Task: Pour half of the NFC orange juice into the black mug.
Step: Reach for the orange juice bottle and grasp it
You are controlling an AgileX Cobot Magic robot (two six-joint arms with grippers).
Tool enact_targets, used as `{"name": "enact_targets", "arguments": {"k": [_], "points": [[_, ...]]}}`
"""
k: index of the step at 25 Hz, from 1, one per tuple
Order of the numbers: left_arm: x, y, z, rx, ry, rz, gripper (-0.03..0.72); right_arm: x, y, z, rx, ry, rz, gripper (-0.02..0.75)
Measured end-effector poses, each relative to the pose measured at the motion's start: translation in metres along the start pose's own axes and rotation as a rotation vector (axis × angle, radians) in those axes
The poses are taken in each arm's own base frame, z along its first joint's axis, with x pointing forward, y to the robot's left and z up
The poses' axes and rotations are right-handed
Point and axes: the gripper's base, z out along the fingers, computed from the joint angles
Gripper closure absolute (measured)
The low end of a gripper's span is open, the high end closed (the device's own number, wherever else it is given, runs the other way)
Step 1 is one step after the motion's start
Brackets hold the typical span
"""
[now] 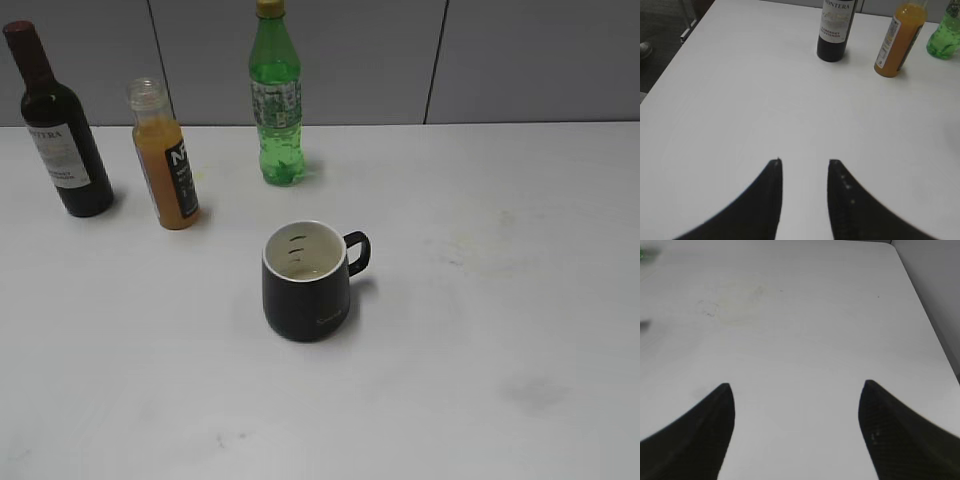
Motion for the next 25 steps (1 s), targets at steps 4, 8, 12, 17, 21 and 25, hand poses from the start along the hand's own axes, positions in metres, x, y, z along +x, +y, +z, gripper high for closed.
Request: {"name": "enact_targets", "arguments": {"k": [4, 8, 12, 17, 21, 25], "points": [[0.0000, 0.0000, 0.0000, 0.000, 0.000, 0.000, 0.200, 0.0000, 0.0000, 0.0000, 0.000, 0.000, 0.000, 0.153], [0.0000, 0.0000, 0.0000, 0.000, 0.000, -0.001, 0.064, 0.0000, 0.0000, 0.0000, 0.000, 0.000, 0.000, 0.153], [0.0000, 0.0000, 0.0000, 0.000, 0.000, -0.001, 0.053, 0.0000, 0.0000, 0.0000, 0.000, 0.000, 0.000, 0.153], [0.0000, 0.0000, 0.0000, 0.000, 0.000, -0.001, 0.064, 0.0000, 0.0000, 0.0000, 0.000, 0.000, 0.000, 0.153], [-0.0002, 0.0000, 0.0000, 0.000, -0.002, -0.001, 0.075, 0.0000, 0.0000, 0.0000, 0.000, 0.000, 0.000, 0.153], [-0.0088, 0.0002, -0.0038, -0.003, -0.081, 0.000, 0.078, 0.0000, 0.0001, 0.0000, -0.001, 0.000, 0.000, 0.153]]}}
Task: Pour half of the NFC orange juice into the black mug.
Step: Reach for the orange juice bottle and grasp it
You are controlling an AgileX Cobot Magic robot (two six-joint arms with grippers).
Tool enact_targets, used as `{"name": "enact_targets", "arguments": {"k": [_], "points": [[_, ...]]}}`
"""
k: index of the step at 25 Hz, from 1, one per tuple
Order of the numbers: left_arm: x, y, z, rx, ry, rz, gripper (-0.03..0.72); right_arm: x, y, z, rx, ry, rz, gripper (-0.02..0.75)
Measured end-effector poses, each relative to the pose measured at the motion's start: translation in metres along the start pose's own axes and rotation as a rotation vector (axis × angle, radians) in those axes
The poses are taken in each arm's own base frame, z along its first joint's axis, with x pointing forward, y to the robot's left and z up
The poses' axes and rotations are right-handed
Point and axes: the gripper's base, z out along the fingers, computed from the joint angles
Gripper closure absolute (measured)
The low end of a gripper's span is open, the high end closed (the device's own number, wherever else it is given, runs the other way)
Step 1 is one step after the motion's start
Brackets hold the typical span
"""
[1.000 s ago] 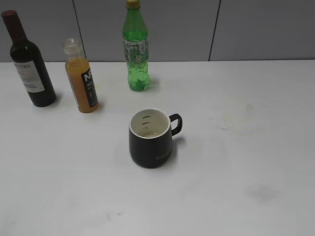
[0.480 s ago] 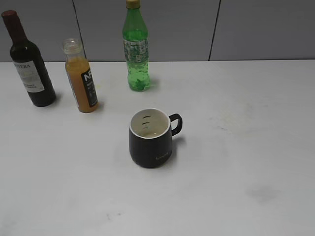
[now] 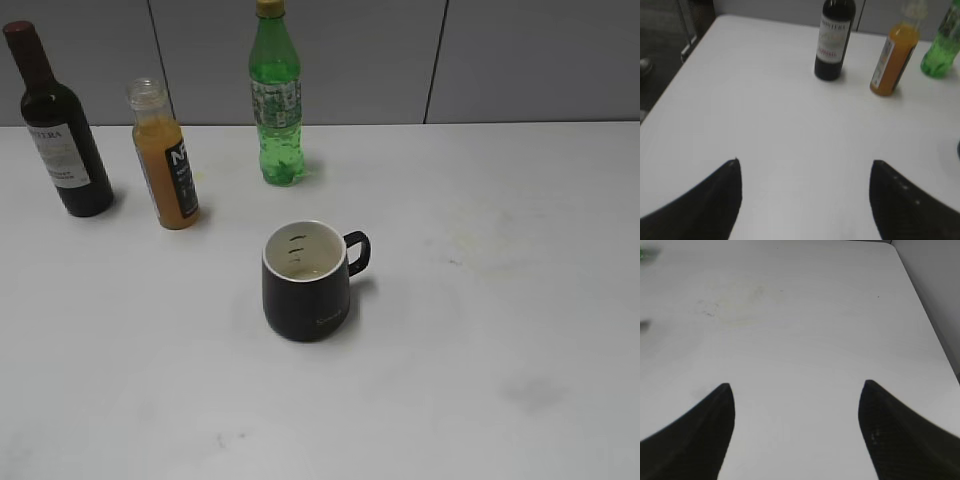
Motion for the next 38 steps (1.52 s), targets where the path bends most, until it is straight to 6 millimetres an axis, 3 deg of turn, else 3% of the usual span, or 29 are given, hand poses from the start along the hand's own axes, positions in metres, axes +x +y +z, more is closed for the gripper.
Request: {"name": "enact_targets", "arguments": {"k": [6, 13, 22, 28, 38], "points": [[-0.037, 0.002, 0.012, -0.013, -0.220, 0.016, 0.078, 0.000, 0.000, 0.000, 0.000, 0.000, 0.000, 0.153], [-0.067, 0.005, 0.064, -0.026, -0.392, 0.038, 0.078, 0.000, 0.000, 0.000, 0.000, 0.000, 0.000, 0.153], [-0.052, -0.004, 0.140, 0.038, -0.358, 0.026, 0.080, 0.000, 0.000, 0.000, 0.000, 0.000, 0.000, 0.153], [-0.041, -0.028, 0.180, 0.142, -0.318, 0.073, 0.082, 0.000, 0.000, 0.000, 0.000, 0.000, 0.000, 0.153], [0.004, -0.067, 0.247, 0.251, -0.178, 0.172, 0.054, 0.000, 0.000, 0.000, -0.002, 0.000, 0.001, 0.153]]}}
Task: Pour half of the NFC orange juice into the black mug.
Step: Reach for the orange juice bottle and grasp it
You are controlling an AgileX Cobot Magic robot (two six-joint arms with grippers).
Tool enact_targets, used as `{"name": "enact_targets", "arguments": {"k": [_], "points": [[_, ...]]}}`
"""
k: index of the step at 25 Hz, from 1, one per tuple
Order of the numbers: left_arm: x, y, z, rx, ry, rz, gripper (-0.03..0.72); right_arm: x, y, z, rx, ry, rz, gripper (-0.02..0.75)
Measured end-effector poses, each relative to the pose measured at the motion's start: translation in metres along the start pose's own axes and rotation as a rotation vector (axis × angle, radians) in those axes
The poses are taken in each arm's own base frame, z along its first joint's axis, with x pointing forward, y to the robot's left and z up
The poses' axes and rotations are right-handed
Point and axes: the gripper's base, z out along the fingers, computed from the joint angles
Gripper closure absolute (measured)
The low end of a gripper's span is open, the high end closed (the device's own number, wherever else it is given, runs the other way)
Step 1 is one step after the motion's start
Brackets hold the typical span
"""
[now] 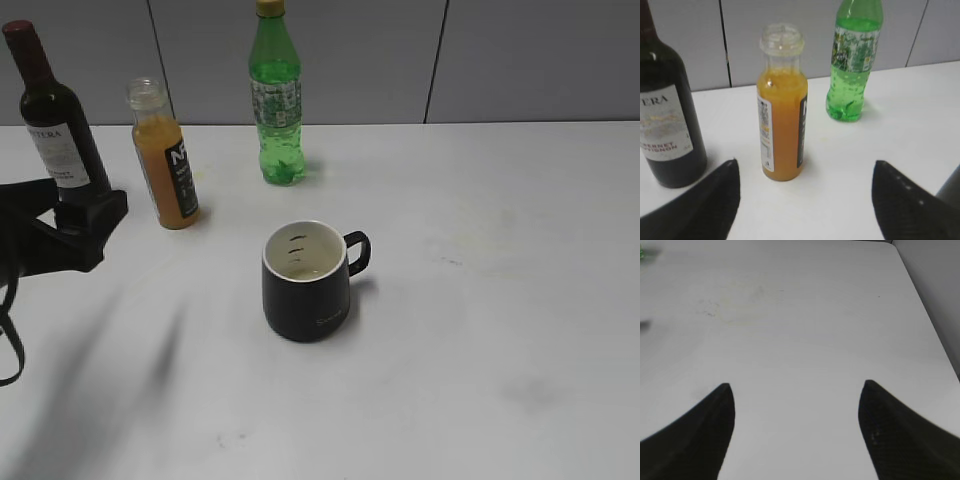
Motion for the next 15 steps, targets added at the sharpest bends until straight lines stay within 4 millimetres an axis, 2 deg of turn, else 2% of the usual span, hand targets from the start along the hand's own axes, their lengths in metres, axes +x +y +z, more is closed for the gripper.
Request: {"name": "enact_targets", "arguments": {"k": [5, 15], "points": [[0.012, -0.003, 0.031, -0.001, 0.043, 0.004, 0.051, 0.000, 0.000, 0.000, 0.000, 0.000, 0.000, 0.153], [0.020, -0.005, 0.085, -0.023, 0.061, -0.011, 0.025, 0.000, 0.000, 0.000, -0.001, 0.000, 0.000, 0.153]]}}
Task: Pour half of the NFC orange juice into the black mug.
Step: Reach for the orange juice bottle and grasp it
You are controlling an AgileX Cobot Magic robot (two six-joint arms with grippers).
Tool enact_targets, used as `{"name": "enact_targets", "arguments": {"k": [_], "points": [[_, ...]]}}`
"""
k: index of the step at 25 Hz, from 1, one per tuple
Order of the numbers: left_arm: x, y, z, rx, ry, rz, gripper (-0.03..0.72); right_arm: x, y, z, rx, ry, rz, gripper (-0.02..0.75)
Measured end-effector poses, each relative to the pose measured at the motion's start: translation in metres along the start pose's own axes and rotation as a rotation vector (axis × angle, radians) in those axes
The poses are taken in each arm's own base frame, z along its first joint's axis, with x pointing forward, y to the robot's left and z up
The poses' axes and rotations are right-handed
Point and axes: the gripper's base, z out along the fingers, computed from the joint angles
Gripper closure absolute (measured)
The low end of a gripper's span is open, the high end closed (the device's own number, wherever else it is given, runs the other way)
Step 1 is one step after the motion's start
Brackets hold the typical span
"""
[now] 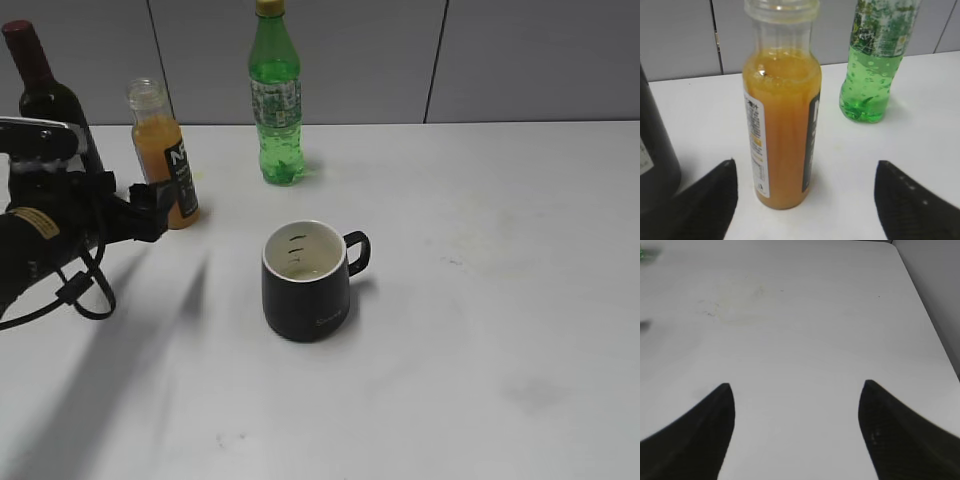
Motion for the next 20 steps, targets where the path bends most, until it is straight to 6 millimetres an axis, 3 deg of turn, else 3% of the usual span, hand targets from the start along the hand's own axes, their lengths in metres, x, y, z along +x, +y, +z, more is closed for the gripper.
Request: {"name": "enact_targets", "arguments": {"k": [20], "points": [[0.014, 0.000, 0.055, -0.052, 0.011, -0.039, 0.022, 0.000, 0.000, 0.000, 0.000, 0.000, 0.000, 0.153]]}}
